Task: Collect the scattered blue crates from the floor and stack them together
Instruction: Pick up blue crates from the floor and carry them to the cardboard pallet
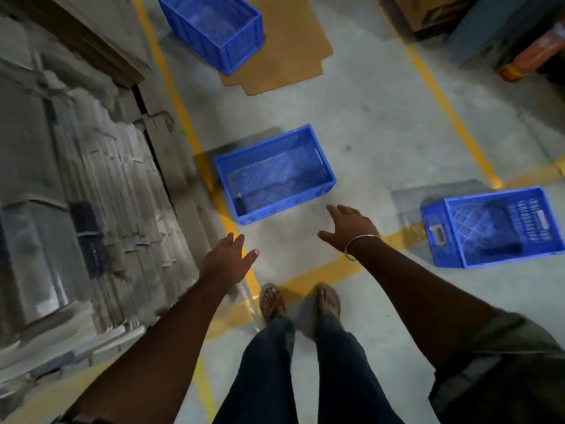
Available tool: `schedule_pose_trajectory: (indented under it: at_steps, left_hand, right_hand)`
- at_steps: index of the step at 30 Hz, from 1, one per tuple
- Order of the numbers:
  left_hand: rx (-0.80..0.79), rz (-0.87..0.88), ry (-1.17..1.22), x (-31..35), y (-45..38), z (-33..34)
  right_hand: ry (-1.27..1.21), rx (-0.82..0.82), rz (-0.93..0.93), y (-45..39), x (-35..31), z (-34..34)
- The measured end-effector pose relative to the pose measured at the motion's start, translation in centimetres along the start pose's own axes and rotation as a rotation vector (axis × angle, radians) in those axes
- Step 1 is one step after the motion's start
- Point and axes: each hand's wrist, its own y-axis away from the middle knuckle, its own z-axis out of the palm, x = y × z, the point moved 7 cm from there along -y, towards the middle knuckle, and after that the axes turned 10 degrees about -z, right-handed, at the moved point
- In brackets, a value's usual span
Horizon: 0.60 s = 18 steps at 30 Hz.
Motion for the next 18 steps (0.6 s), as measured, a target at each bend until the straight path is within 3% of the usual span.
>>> schedule_pose_trajectory:
  at_steps: [4, 9, 12, 18]
  left_hand:
    - [-0.012, -0.171, 0.339, 0.1, -10.5, 2.5]
    - [0.012, -0.503, 0.682, -2.7, -26.2, 10.8]
    - [0.026, -0.567, 0.749, -4.7, -34.2, 15.0]
    - [0.13, -0.533, 0.963, -11.6, -49.8, 18.1]
  right_hand:
    - [-0.09, 0.01, 0.012, -10.2, 4.4, 3.6]
    - [-0.274, -0.063, 0.133, -23.7, 12.4, 15.0]
    - [-0.318, 0.012, 0.154, -31.4, 16.8, 19.0]
    - [-0.486, 0.299, 0.168, -45.8, 23.0, 19.5]
